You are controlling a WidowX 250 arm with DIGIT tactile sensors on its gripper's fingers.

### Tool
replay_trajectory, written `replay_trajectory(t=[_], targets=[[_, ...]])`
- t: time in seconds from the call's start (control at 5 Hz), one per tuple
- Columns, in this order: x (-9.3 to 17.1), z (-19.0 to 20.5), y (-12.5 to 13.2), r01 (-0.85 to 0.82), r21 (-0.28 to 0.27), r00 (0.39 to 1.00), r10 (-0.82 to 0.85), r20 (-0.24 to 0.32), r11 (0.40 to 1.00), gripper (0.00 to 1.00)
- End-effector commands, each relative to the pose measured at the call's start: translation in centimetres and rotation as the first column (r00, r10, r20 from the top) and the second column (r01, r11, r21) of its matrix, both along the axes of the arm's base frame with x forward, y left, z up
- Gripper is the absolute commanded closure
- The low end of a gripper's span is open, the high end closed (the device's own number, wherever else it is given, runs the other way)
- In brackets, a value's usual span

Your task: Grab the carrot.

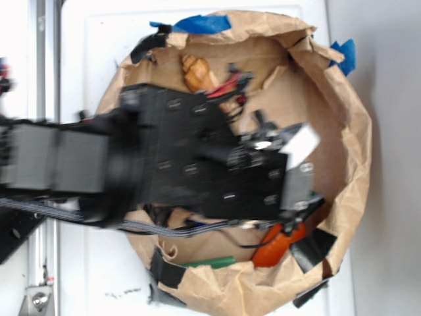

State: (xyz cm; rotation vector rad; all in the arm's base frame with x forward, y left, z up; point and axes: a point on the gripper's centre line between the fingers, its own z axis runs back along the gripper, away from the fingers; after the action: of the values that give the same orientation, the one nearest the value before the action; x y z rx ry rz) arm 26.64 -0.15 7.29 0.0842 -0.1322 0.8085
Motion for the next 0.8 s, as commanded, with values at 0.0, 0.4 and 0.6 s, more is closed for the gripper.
replay_trajectory(t=[0.0,0.4,0.6], targets=[[-1.4,0.7,0.3,0.045,-0.056,0.987,-0.035,0.159,0.997,0.00],[0.4,0.0,-1.3,0.034,-0.110,0.974,-0.008,0.225,0.993,0.00],[1.3,0.1,-1.7,0.010,-0.165,0.979,0.024,0.201,0.986,0.00]])
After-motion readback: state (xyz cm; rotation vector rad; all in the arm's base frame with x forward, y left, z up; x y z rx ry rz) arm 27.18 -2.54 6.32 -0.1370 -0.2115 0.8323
